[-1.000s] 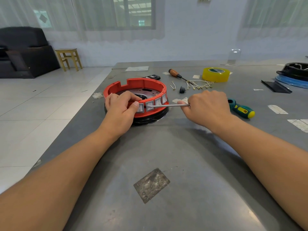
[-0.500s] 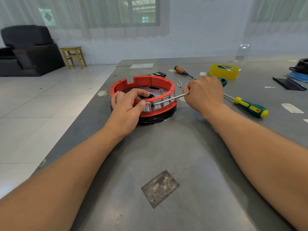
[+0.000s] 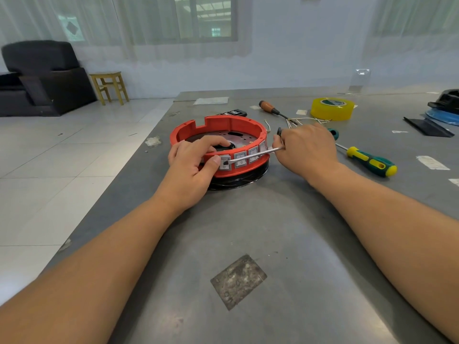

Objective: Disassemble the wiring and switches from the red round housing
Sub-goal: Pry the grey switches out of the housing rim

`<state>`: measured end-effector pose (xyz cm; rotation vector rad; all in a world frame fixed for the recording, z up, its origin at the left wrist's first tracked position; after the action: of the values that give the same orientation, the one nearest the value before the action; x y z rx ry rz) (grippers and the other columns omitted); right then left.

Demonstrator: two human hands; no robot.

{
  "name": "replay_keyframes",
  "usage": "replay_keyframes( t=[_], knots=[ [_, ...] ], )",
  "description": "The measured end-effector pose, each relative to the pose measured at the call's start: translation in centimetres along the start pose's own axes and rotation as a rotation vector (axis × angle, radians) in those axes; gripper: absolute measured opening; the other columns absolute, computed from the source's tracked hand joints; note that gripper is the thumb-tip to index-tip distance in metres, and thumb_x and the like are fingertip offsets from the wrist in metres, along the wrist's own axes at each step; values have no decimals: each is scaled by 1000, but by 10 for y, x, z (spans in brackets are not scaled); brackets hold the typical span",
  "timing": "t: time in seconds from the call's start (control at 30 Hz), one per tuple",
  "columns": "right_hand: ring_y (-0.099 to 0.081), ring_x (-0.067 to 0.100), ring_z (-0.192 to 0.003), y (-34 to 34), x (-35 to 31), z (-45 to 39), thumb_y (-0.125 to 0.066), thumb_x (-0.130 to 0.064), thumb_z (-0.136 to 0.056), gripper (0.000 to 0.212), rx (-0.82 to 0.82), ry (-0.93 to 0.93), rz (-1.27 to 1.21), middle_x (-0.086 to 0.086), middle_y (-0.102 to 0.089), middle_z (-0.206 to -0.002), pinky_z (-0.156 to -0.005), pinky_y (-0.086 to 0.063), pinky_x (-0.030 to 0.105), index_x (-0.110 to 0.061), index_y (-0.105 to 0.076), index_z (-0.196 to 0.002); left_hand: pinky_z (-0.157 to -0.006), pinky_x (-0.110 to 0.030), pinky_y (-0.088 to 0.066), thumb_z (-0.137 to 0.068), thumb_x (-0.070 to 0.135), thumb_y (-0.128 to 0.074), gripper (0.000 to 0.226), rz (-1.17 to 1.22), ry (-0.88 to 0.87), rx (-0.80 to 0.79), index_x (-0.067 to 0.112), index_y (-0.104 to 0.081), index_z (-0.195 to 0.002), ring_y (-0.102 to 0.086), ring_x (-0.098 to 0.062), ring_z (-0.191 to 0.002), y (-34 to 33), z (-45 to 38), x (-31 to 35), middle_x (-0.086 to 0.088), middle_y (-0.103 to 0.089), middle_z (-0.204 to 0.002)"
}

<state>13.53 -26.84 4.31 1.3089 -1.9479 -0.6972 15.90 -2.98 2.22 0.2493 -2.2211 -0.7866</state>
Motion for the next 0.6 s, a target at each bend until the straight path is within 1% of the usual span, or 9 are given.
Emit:
replay_keyframes(
  t=[0.07, 0.1, 0.17, 0.23, 0.37, 0.43, 0.5, 0.53, 0.6],
  knots=[
    [-47, 26, -55, -1, 4, 5, -42, -43, -99, 40, -7, -1, -18, 1, -49, -58, -61, -42, 35, -15, -52, -71, -116, -53, -33, -100, 32, -52, 27, -28, -41, 26, 47, -57, -122, -41, 8, -109, 3, 0, 1, 16, -66, -115],
    [-48, 26, -55, 0, 5, 8, -42, -47, -98, 42, -6, 1, -28, 1, -50, -58, -58, -41, 33, -15, -53, -73, -116, -55, -33, -101, 30, -56, 25, -43, -66, 34, 46, -59, -120, -44, 8, -110, 4, 0, 1, 19, -66, -116],
    [-49, 26, -53, 2, 6, 13, -41, -57, -96, 46, 10, 16, -56, 1, -50, -57, -54, -39, 32, -16, -52, -78, -114, -60, -35, -103, 23, -64, 27, -65, -103, 43, 46, -63, -117, -49, 0, -111, 6, 0, 2, 26, -63, -115],
    [-49, 25, -53, 5, 7, 17, -37, -68, -93, 53, 35, 45, -84, 0, -50, -57, -52, -36, 32, -17, -49, -83, -110, -62, -39, -101, 22, -67, 29, -65, -122, 49, 46, -65, -116, -55, -9, -112, 8, -1, 1, 32, -61, -112],
    [-54, 27, -58, 9, 10, 30, -27, -90, -84, 73, 38, 68, -172, 0, -55, -62, -54, -34, 35, -19, -46, -89, -104, -64, -44, -100, 20, -72, 28, -63, -130, 74, 43, -71, -116, -62, -18, -111, 11, -4, -2, 22, -69, -108],
    [-57, 28, -64, 10, 13, 36, -20, -91, -83, 76, 23, 68, -209, 0, -59, -67, -56, -37, 37, -21, -45, -93, -104, -63, -43, -99, 21, -73, 27, -79, -128, 90, 40, -74, -118, -62, -17, -110, 11, -5, -4, 20, -70, -107],
    [-57, 27, -66, 10, 15, 41, -17, -85, -89, 70, 10, 62, -234, 0, -60, -70, -58, -40, 38, -21, -46, -92, -105, -63, -41, -99, 21, -73, 26, -90, -134, 109, 38, -76, -118, -63, -16, -110, 11, -6, -6, 21, -71, -108],
    [-55, 25, -66, 10, 16, 44, -15, -82, -91, 68, 2, 63, -233, 0, -59, -70, -57, -39, 37, -22, -47, -90, -105, -62, -41, -99, 21, -73, 25, -93, -139, 115, 37, -77, -119, -63, -16, -110, 11, -6, -6, 21, -72, -109],
    [-50, 22, -61, 11, 16, 48, -8, -82, -90, 71, -15, 68, -203, -2, -56, -66, -52, -30, 32, -24, -48, -79, -102, -63, -43, -99, 21, -73, 25, -86, -154, 120, 36, -78, -119, -65, -17, -109, 11, -6, -7, 19, -75, -111]
  ],
)
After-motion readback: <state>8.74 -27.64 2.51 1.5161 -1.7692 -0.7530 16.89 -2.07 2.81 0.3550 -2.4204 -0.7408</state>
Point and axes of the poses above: each hand's wrist, its own z-axis away from the middle knuckle, its own y-axis out of the back of the hand, x = y × z, the point moved 7 cm from there along -z, towards the middle knuckle
